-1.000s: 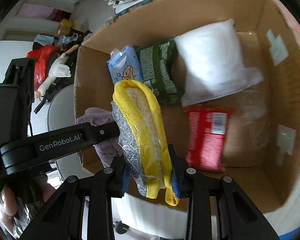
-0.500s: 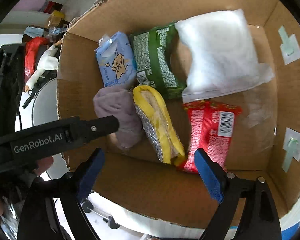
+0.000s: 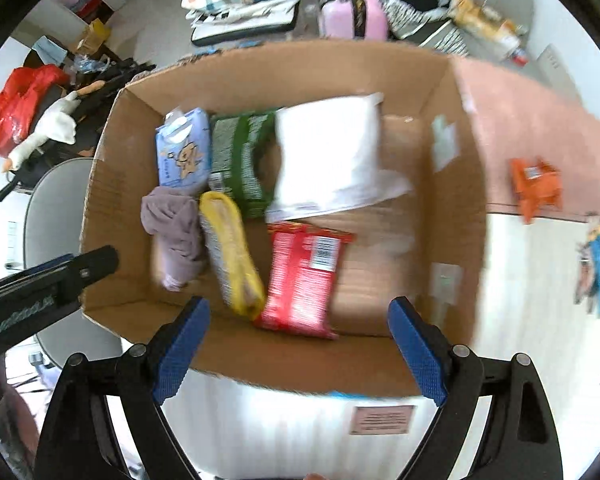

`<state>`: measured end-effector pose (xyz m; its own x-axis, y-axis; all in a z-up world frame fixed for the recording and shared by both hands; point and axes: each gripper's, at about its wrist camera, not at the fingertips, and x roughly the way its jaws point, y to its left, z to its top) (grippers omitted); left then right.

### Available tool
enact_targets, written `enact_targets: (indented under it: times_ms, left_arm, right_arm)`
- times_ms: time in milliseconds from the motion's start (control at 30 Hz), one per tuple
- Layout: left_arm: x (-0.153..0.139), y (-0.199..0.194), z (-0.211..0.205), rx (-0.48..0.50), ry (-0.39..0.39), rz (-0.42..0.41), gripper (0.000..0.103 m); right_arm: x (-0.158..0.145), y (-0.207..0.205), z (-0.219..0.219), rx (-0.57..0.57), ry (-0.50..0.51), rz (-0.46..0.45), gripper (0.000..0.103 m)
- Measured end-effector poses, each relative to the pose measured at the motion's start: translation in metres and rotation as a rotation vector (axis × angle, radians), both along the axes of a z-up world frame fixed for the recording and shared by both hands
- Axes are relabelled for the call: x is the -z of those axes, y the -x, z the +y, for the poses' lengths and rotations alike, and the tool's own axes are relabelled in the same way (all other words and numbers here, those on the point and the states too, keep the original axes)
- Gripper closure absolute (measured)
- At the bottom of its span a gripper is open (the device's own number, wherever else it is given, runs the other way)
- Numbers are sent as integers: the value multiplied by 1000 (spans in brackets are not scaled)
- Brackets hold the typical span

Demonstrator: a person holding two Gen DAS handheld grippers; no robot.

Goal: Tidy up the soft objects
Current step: 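Lower the sock and sponge into the box and open both tools, then grasp the orange snack bag with the left tool while the right tool grasps the blue tube packs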

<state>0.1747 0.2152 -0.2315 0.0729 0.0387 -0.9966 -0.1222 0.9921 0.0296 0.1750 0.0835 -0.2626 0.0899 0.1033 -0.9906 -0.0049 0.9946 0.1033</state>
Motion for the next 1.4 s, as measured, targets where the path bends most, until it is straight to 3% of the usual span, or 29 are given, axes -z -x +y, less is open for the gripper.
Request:
enact_targets:
  times_ms: [400, 467, 533, 567, 633, 1000, 1233, 1400]
  left_arm:
    - [-54, 46, -25, 35, -28, -173, 44]
    - [-65, 53, -28, 46, -39, -203, 23]
    - [-78, 61, -31, 55, -43, -240, 12]
    - [-82, 64, -32, 58, -43, -248, 8]
    - [-90, 69, -33, 62, -44, -261, 3]
    - [-111, 77, -59, 100, -70, -281, 3]
    - [-107, 36, -151, 306, -120, -303, 3]
    - [-72, -16, -260, 547, -189, -247, 3]
  right_arm:
    - [-73, 52, -35, -7, 79, -152, 11]
    - [-87, 59, -39, -7, 73, -178, 11]
    - [-97, 65, -41, -15, 69, -200, 9]
    - [-105, 70, -43, -14, 65, -216, 2]
    - [-113, 76, -47, -13, 58, -236, 0]
    - [-134, 93, -71, -19, -6, -246, 0]
    - [-116, 79, -157, 95, 21, -177, 0]
    - [-90, 64, -260, 199, 128, -110, 0]
